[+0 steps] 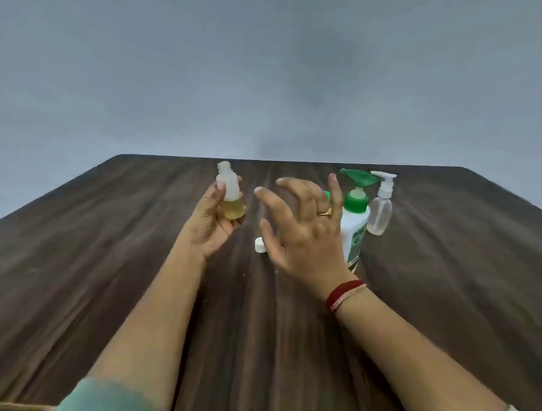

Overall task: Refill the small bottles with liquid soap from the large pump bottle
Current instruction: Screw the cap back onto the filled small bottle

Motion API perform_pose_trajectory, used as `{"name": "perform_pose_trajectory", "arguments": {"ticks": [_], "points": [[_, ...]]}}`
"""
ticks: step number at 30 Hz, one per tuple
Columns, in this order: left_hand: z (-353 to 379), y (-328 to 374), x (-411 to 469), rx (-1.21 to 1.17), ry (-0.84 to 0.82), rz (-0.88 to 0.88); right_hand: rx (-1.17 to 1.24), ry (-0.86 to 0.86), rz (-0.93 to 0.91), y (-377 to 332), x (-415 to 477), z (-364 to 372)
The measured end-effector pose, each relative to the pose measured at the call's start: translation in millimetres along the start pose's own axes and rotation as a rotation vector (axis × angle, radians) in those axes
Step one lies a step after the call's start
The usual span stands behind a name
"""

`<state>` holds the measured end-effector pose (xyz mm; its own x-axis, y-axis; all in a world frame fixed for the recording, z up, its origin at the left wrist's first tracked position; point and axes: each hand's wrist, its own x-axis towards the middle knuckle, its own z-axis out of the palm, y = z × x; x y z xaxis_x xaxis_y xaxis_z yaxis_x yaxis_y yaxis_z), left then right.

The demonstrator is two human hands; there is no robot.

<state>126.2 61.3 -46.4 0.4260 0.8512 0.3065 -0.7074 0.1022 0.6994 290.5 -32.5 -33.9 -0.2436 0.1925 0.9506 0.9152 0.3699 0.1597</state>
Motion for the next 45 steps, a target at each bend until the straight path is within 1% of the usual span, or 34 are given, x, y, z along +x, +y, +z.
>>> {"name": "perform_pose_trajectory", "arguments": {"ticks": [2,4,8,10,12,14,17,20,22,24,29,33,34,35,37,39,42,45], "points": [[-1,3,0,-0.046,0.0,0.005,0.087,-0.1,0.012,-10,-5,2],[-4,8,-1,-0.078,0.03,0.027,0.13,-0.257,0.081,-17,-11,5],[-8,13,-1,-0.094,0.089,0.083,0.228,-0.654,0.419,-15,-11,10],[-7,12,-2,-0.097,0.107,0.086,0.256,-0.805,0.527,-11,-11,16],[-5,10,-3,-0.108,0.111,0.081,0.263,-0.946,0.588,-8,-10,25],[-4,10,-3,-0.117,0.11,0.078,0.251,-1.051,0.623,-6,-6,35],[-3,9,-4,-0.12,0.109,0.079,0.208,-1.13,0.623,-3,-1,48],[-4,7,-3,-0.105,0.107,0.08,0.158,-1.084,0.609,-1,1,56],[-3,5,-3,-0.096,0.1,0.074,0.184,-1.033,0.625,1,0,57],[-2,5,-2,-0.1,0.093,0.064,0.252,-0.934,0.676,3,2,57],[5,-2,-2,-0.091,0.065,0.029,0.603,-0.528,0.85,15,24,44],[15,-11,-3,-0.089,0.002,-0.029,0.947,-0.203,0.93,11,51,22],[16,-12,-4,-0.082,-0.004,-0.037,1.027,-0.162,0.931,9,56,17],[16,-14,-4,-0.068,-0.007,-0.045,1.077,-0.153,0.914,8,61,13],[16,-16,-4,-0.034,-0.013,-0.062,1.081,-0.192,0.843,8,66,9],[15,-18,-3,-0.025,-0.017,-0.081,1.024,-0.226,0.787,10,67,8],[17,-18,-3,-0.02,-0.037,-0.09,0.911,-0.273,0.762,15,68,9],[20,-18,-4,-0.027,-0.057,-0.101,0.855,-0.324,0.738,18,74,9]]}}
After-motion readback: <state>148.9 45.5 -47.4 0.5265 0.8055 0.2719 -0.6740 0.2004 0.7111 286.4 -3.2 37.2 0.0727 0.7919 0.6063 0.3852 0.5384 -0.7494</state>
